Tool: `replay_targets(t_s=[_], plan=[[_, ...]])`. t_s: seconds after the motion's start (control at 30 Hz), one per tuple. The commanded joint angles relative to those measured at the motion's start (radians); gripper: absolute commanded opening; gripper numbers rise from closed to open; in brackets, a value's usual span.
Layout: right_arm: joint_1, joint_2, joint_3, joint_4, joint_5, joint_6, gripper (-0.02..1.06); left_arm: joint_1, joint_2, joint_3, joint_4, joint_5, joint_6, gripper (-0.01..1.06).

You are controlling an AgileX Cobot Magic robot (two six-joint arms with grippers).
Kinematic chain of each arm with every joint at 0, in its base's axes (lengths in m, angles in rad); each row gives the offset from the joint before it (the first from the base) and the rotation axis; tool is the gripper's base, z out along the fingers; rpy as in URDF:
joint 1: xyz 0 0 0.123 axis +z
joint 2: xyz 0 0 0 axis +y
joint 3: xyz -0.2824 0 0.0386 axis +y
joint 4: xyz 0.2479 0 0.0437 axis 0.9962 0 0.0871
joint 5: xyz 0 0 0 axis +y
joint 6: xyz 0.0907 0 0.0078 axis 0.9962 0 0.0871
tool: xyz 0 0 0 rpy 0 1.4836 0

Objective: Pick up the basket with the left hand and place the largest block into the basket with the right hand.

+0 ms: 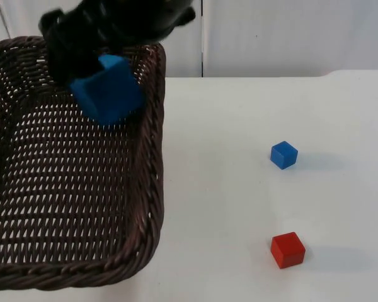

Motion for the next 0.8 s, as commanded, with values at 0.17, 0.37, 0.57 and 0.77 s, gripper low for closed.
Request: replay_targets(t_s=[0.17,0.37,0.57,0.77], plan=[[-0.001,-0.113,-0.014,-0.03,0.086,0.0,1.05,0.002,-0.01,-0.003,-0.044,0.006,0.001,0.0],[-0.001,-0.195,-0.012,-0.051,0.194,0.002,1.05,0.002,-0.01,-0.003,-0.044,0.006,0.001,0.0],[-0.001,-0.247,-0.002,-0.051,0.232,0.007,1.05,0.002,-0.01,-0.003,-0.044,0.006,0.001,0.0],[-0.001,-0.37,0.155,-0.051,0.158,0.02,1.05,0.002,-0.01,-0.003,-0.044,0.006,0.001,0.0]])
